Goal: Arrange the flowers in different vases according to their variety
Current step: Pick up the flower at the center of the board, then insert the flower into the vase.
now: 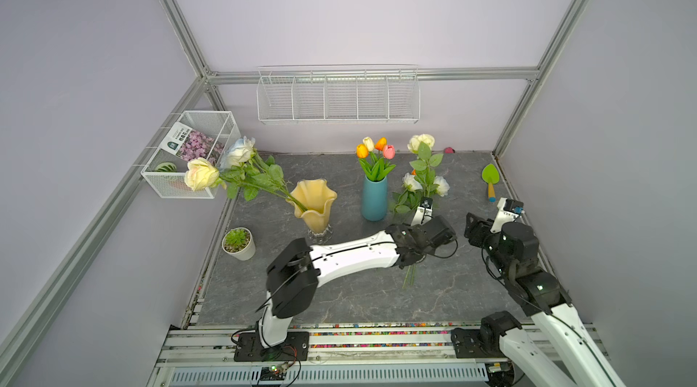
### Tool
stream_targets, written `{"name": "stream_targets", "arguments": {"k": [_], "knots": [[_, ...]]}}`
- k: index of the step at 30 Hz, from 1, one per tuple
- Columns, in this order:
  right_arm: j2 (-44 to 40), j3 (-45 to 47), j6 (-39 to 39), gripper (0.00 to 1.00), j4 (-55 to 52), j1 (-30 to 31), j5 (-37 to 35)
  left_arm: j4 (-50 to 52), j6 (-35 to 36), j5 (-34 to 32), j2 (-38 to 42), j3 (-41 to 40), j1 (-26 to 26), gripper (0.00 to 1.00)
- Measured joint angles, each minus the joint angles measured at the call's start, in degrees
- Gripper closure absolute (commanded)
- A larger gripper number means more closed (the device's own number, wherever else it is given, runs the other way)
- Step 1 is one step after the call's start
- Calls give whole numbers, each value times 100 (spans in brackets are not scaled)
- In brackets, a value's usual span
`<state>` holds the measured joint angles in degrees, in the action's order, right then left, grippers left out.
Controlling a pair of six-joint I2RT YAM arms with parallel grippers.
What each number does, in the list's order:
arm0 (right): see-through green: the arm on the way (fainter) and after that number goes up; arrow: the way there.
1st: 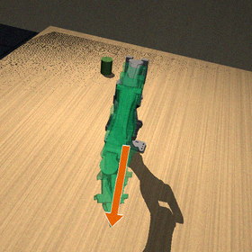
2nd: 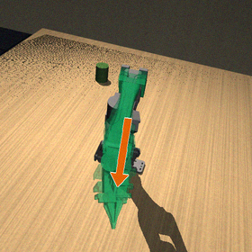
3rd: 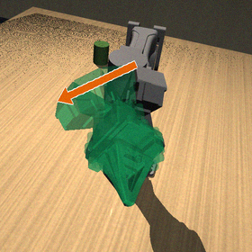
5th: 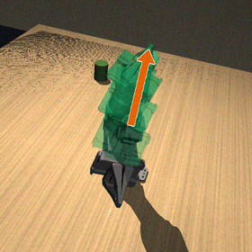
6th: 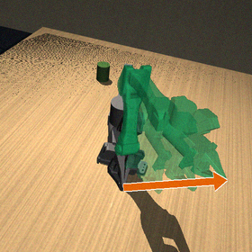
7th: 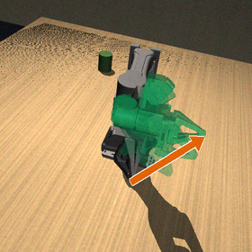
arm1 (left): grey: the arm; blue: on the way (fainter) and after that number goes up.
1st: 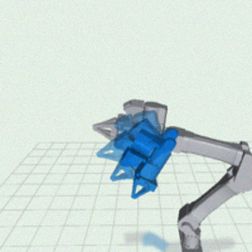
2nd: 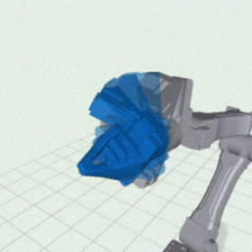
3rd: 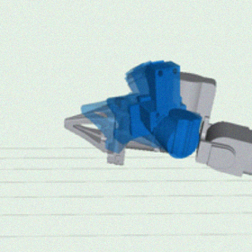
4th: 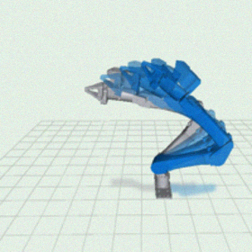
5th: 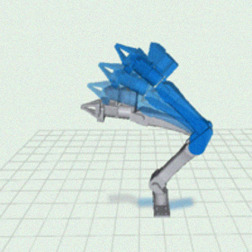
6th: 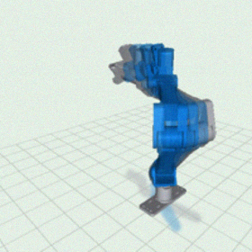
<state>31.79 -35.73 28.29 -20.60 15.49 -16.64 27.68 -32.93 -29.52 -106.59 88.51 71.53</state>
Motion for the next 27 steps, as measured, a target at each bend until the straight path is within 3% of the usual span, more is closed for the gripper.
{"name": "stream_targets", "arguments": {"k": [5, 11, 20, 27], "knots": [[-573, 46, 0, 33, -15, 0, -199, -920, 708, -44, 1025, -905, -24, 100], [-310, 46, 0, 33, -20, 0, -118, -1993, 1893, -459, 2260, -2015, -92, 100], [-109, 46, 0, 34, -15, 0, 63, -3515, 3130, -101, 4291, -2826, -1711, 100], [4, 46, 0, 33, -15, 0, 173, -4621, 3873, 101, 4522, -2964, -2533, 100]]}}
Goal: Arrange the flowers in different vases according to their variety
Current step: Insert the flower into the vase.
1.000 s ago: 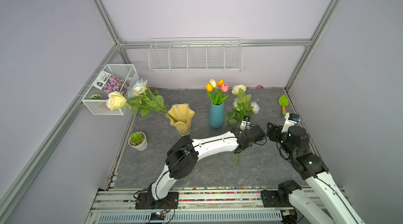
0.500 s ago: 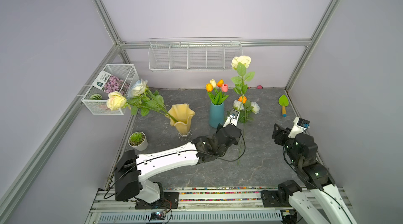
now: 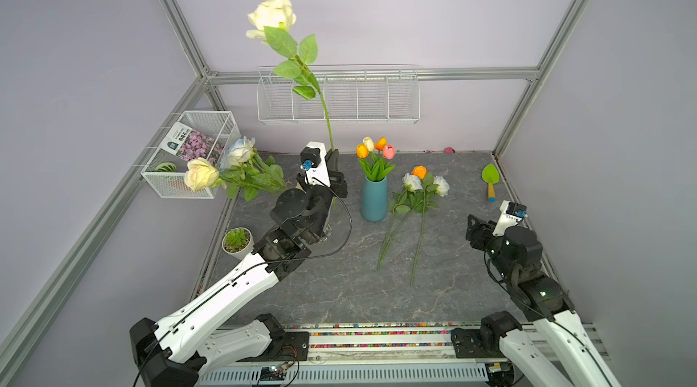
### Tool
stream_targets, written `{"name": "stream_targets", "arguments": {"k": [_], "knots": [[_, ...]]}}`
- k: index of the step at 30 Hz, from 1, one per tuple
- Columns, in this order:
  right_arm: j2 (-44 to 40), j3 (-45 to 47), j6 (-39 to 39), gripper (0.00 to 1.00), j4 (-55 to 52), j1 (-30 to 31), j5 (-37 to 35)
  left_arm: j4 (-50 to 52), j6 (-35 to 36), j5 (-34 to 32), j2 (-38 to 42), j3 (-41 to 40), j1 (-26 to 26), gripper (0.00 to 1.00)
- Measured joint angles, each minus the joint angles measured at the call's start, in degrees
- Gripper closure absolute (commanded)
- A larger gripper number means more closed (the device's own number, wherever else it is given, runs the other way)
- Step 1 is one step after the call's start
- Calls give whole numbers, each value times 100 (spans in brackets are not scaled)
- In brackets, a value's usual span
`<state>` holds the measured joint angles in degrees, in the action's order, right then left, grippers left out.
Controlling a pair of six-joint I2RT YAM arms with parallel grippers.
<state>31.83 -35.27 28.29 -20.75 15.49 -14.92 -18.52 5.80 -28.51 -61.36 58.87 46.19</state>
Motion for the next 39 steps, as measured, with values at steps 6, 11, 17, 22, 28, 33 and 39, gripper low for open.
{"name": "stream_targets", "arguments": {"k": [6, 11, 17, 22, 28, 33, 39], "knots": [[50, 0, 0, 34, 7, 0, 61, -682, 262, 37, -243, -313, -636, 100], [136, 0, 0, 34, 39, 0, 153, -1609, 313, -68, -317, -1263, -911, 100], [304, 0, 2, 34, 87, 0, 260, -2479, 278, -426, -625, -2072, -955, 100], [376, 0, 2, 34, 96, 0, 319, -2944, 157, -741, -686, -2483, -955, 100], [461, 0, 2, 33, 186, 0, 343, -2771, -304, -920, -328, -2776, -955, 66], [586, 2, 22, 33, 256, 0, 428, -2256, -706, -885, 87, -2780, -955, 50], [713, 26, 57, 34, 348, 0, 472, -1082, -1054, -682, 374, -2444, -955, 45]]}}
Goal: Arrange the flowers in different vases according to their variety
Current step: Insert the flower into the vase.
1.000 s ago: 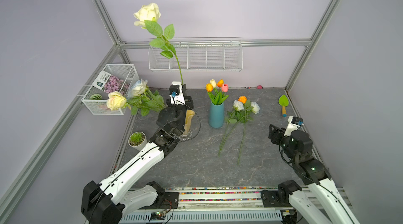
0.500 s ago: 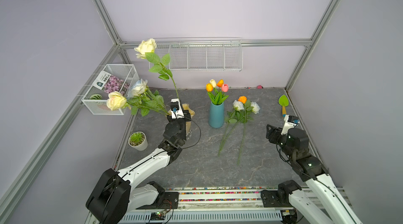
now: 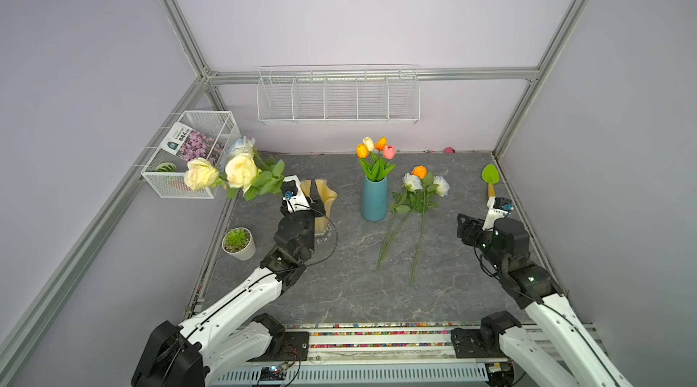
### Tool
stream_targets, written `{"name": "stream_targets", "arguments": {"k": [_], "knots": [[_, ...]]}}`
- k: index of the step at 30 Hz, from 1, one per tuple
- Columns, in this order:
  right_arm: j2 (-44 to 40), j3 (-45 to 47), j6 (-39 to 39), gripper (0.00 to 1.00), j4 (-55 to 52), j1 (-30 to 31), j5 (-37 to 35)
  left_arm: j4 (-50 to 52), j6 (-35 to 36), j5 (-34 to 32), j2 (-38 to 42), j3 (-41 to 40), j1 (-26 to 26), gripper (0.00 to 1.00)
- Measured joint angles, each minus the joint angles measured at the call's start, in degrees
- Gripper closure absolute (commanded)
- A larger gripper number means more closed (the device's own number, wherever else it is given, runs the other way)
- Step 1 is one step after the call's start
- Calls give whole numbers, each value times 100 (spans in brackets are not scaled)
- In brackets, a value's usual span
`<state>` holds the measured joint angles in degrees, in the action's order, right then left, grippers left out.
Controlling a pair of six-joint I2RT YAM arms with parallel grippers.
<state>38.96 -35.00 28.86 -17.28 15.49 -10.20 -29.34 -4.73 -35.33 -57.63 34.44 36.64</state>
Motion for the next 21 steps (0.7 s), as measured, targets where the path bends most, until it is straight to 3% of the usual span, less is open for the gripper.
{"name": "stream_targets", "arguments": {"k": [6, 11, 21], "knots": [[396, 2, 52, 34, 120, 0, 149, 1884, -551, 313, 339, 931, 0, 31], [1298, -11, 157, 36, 179, 0, 393, 3228, -986, 638, 442, 1497, 0, 30], [3679, -752, 549, 43, 275, 0, 1099, 5119, -1696, 1294, 745, 1447, 0, 28]]}}
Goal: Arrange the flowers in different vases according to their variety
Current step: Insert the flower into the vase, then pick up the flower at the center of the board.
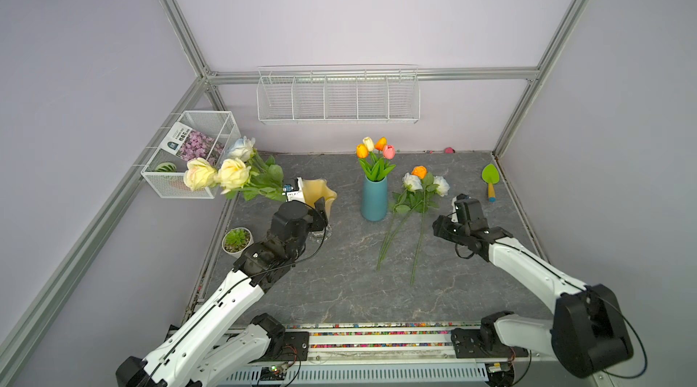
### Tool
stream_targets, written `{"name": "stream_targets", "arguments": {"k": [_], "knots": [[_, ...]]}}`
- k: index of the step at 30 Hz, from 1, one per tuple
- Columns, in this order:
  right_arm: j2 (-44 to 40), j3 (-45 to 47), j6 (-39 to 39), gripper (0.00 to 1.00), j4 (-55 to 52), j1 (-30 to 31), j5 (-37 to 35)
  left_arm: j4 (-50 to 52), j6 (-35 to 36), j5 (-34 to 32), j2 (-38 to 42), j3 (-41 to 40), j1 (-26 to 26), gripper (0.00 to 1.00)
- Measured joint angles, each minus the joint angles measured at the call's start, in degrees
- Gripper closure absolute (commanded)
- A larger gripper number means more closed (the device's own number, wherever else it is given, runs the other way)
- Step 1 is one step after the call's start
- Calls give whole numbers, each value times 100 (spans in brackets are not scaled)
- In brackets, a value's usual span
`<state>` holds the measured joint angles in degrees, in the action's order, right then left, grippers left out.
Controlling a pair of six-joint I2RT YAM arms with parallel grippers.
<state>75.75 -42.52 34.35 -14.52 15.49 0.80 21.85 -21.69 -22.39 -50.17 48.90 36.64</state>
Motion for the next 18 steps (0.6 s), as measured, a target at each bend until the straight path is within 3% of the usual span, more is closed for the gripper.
{"name": "stream_targets", "arguments": {"k": [9, 18], "knots": [[1845, -1207, 168, 52, -55, 2, 168, 422, -487, 575, 269, -271, 90, 28], [2870, -2076, 186, 56, -354, 142, 13, 428, -717, 986, 236, -509, 262, 28]]}}
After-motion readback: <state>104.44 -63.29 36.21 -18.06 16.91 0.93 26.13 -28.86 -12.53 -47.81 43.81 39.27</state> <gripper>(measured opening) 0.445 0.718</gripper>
